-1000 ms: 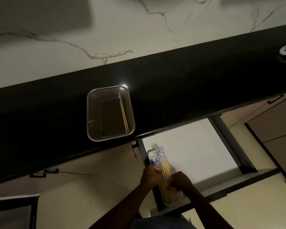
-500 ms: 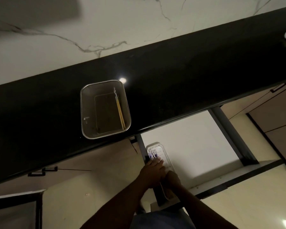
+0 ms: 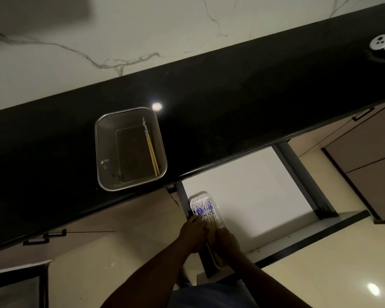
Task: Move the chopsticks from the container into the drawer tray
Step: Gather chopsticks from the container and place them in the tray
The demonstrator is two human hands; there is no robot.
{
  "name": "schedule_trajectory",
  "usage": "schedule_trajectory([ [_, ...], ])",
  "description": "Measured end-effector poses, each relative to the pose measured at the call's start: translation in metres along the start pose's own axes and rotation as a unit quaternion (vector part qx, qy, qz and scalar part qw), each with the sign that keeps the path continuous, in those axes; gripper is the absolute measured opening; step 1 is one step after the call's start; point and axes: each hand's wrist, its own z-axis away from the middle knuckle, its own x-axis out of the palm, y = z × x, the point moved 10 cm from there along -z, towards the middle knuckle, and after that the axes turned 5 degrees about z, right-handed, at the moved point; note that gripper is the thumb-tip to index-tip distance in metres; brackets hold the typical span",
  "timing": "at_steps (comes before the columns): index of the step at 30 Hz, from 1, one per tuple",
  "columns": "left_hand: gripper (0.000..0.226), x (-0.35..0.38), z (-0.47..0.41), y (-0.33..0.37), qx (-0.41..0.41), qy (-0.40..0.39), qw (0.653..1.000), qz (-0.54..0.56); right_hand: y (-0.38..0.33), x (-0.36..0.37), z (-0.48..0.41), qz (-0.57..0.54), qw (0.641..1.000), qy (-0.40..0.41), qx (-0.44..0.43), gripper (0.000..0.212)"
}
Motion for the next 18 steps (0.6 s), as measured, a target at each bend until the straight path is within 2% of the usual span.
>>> schedule_trajectory([
  [4, 0.048, 0.0, -0.002, -0.001, -0.004, -0.005, 1.0, 0.0, -0.015, -0.008, 0.0, 0.024, 0.997, 0.042, -0.055, 0.052],
  [8, 0.049, 0.0, -0.003, -0.002, -0.011, -0.008, 1.0, 0.003, -0.021, -0.004, -0.003, 0.039, 0.995, 0.022, -0.092, 0.05],
  [11, 0.059, -0.003, -0.004, -0.005, -0.022, -0.002, 0.999, 0.027, -0.027, 0.002, -0.005, 0.055, 0.99, 0.009, -0.126, 0.046],
  [14, 0.066, -0.006, -0.002, -0.009, -0.029, 0.007, 0.998, 0.049, -0.023, 0.004, -0.008, 0.036, 0.992, 0.001, -0.123, 0.041],
  [18, 0.065, -0.003, -0.002, -0.007, -0.02, 0.005, 0.999, 0.037, -0.015, 0.0, -0.009, 0.046, 0.992, -0.007, -0.114, 0.041],
])
